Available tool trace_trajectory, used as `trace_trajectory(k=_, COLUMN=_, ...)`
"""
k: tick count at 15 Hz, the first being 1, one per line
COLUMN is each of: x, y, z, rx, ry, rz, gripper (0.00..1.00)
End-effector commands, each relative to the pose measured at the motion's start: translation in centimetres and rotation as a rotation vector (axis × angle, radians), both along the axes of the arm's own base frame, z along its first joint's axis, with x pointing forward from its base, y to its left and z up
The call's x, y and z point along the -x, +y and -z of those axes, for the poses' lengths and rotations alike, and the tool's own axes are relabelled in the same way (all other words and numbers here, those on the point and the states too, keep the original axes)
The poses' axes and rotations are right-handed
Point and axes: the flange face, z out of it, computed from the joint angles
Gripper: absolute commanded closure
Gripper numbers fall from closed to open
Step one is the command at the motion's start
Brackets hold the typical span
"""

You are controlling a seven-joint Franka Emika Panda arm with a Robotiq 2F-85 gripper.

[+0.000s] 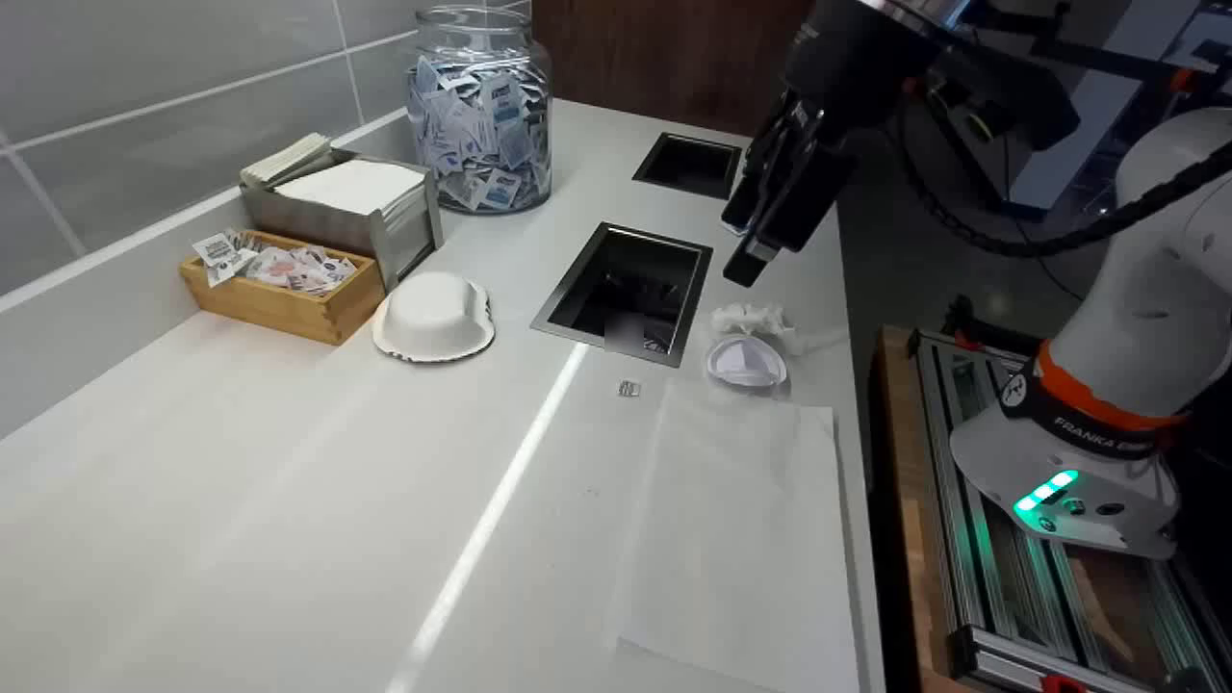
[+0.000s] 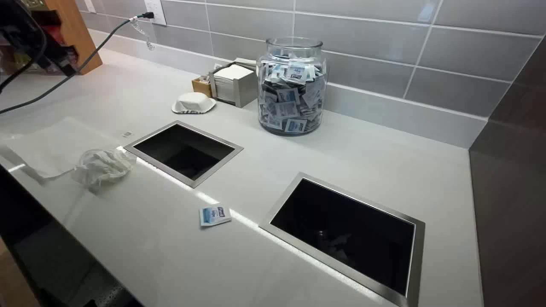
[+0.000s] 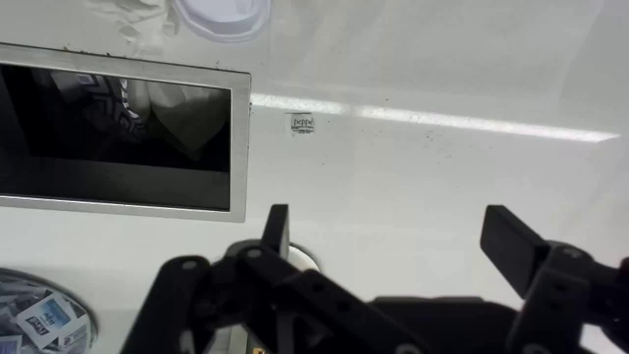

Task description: Squeeze the small white packet twice, pick up the small white packet and put it in the left bin

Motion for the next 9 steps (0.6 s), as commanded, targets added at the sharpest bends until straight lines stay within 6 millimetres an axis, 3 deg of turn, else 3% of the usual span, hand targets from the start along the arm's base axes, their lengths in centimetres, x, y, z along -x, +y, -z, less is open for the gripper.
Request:
trace_trajectory(k=1, x=0.09, y=-0.08, z=0.35, rx=0.003, ry=0.01, rz=0.001, gripper=0.0)
trace_trajectory(k=9, x=0.23, y=-0.24, z=1.28, rx=0.01, ry=0.031, rz=0.003, gripper=0.0)
